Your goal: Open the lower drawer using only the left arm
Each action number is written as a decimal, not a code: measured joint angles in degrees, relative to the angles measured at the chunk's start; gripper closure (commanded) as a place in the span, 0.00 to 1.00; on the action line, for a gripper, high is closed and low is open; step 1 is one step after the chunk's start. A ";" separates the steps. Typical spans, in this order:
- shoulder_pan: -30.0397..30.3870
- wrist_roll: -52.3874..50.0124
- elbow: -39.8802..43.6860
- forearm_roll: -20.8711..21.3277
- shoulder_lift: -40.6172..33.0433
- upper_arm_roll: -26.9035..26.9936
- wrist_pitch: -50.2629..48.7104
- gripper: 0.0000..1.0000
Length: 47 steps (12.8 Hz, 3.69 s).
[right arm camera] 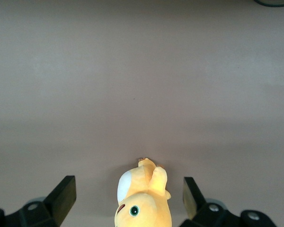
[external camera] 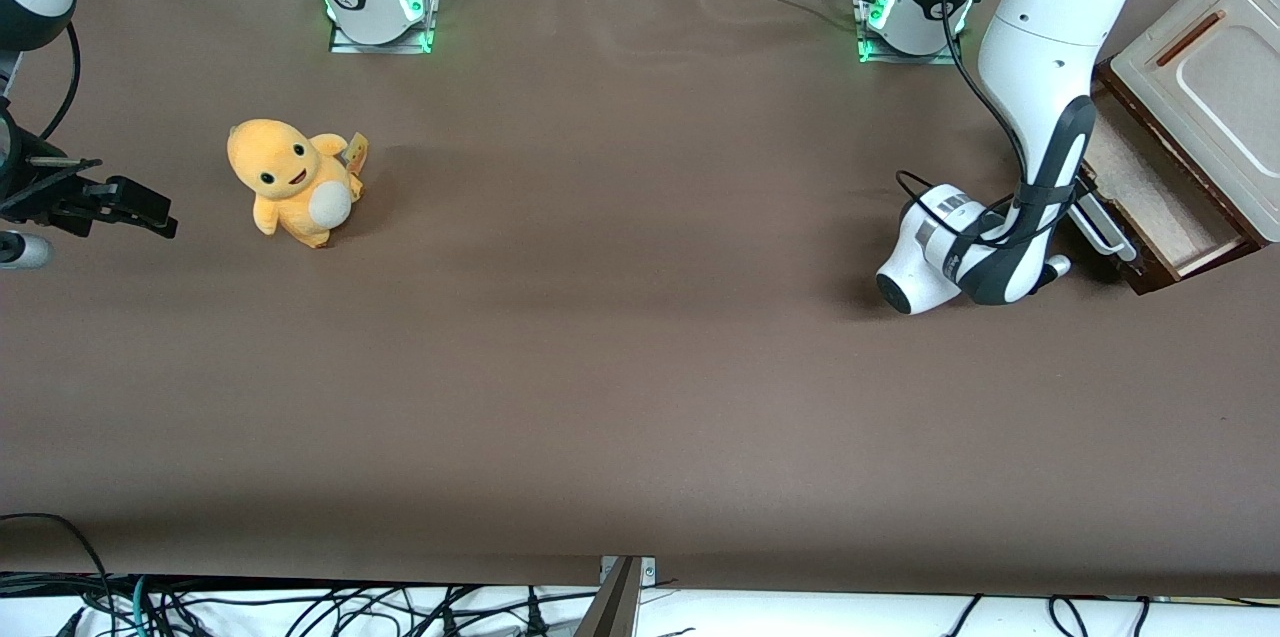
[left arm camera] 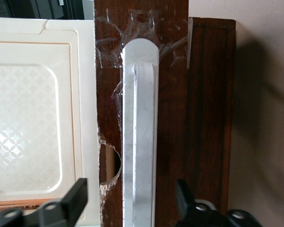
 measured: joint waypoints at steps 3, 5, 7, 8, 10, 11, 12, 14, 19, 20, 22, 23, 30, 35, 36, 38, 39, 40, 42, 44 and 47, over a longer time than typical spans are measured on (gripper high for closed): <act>-0.01 1.72 1.47 -1.68 -0.50 -0.70 0.00 0.00; -0.01 2.11 2.78 -3.62 -1.52 -2.55 -0.01 0.00; -0.04 2.41 4.39 -6.38 -2.47 -4.44 -0.01 0.00; -0.09 3.40 5.72 -8.27 -2.72 -5.03 -0.01 0.00; -0.10 8.42 9.80 -12.26 -3.09 -5.32 -0.01 0.00; -0.02 12.02 12.18 -14.11 -3.67 -5.28 -0.02 0.00; 0.07 15.67 14.22 -15.44 -4.56 -5.25 -0.07 0.00; 0.50 23.35 17.68 -18.06 -7.05 -5.20 -0.35 0.00; 5.52 40.67 24.57 -27.91 -13.80 -4.78 -0.57 0.00; 6.49 43.64 25.73 -29.83 -15.07 -4.75 -0.58 0.00; 8.13 49.59 27.33 -35.21 -18.18 -4.59 -0.58 0.00; 9.34 51.64 27.52 -39.06 -19.81 -4.51 -0.57 0.00; 11.84 62.19 22.13 -52.12 -28.69 -2.97 17.43 0.00; 9.37 63.19 12.31 -52.23 -34.91 -1.20 26.00 0.00; 8.66 63.16 11.24 -52.18 -36.04 -0.98 26.06 0.00; 8.34 63.08 9.60 -52.18 -37.59 -0.88 26.18 0.00; 8.33 63.00 8.71 -52.18 -38.30 -0.77 26.21 0.00; 8.33 62.97 7.90 -52.18 -38.86 -0.68 26.26 0.00; 8.32 62.97 7.07 -52.18 -39.43 -0.56 26.54 0.00; 8.28 62.97 6.82 -52.18 -39.51 -0.51 26.66 0.00; 8.23 62.97 6.80 -52.18 -39.52 -0.50 26.67 0.00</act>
